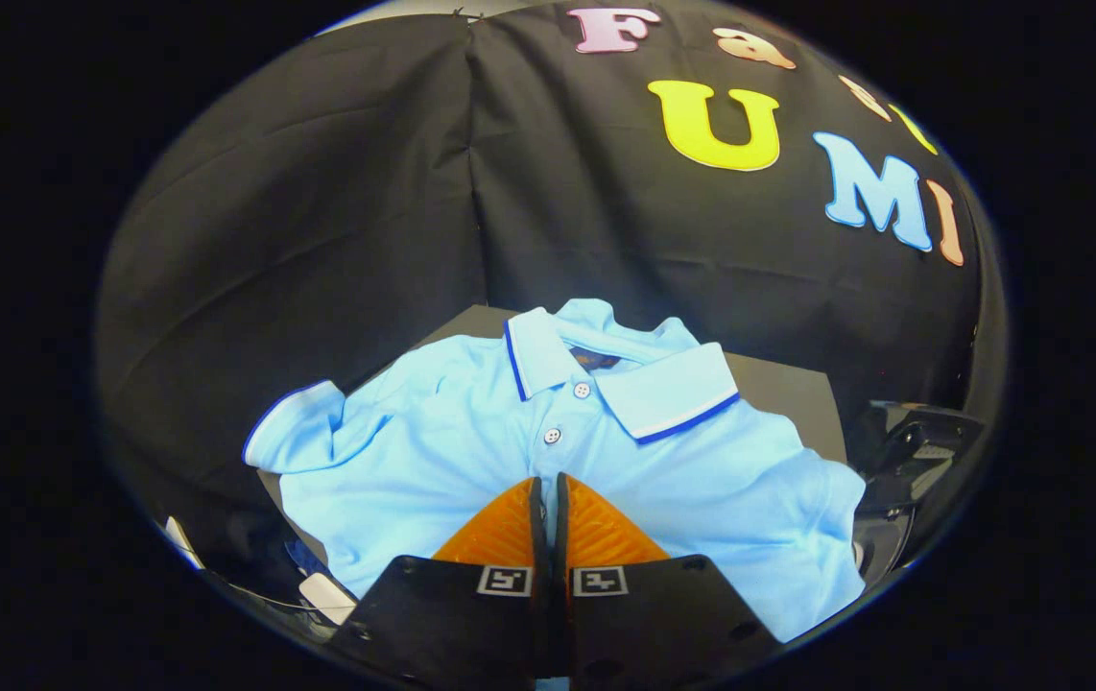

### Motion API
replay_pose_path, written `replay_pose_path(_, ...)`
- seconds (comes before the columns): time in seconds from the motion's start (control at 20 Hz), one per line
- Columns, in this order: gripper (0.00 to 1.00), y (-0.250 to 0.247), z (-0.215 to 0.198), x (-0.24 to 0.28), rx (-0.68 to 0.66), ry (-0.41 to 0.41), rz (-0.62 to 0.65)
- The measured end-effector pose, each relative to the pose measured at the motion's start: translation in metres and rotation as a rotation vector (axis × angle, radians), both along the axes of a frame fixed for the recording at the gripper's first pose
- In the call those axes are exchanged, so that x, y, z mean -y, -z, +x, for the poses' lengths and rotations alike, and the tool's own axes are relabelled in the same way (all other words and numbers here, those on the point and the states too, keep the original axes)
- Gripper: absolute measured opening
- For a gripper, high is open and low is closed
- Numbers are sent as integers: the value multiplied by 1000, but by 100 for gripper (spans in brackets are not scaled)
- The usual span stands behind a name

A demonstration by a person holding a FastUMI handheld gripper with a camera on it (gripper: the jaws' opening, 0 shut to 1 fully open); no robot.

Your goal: Put the clothes into the washing machine and then close the washing machine lid.

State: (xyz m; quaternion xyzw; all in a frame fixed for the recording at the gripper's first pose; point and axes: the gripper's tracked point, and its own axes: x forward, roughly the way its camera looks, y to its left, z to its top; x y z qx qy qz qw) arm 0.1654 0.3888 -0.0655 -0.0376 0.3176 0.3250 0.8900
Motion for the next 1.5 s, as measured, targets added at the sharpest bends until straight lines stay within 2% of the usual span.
replay_pose_path(0.2,2,-26,0,1,21,24,120)
replay_pose_path(0.35,2,-48,3,4,81,11,138)
replay_pose_path(0.6,1,-78,9,10,148,43,222)
replay_pose_path(0.7,1,-94,9,11,166,16,241)
replay_pose_path(0.9,1,-120,12,26,216,38,292)
replay_pose_path(1.35,1,-159,24,89,299,112,356)
replay_pose_path(1.5,1,-144,31,101,282,114,292)
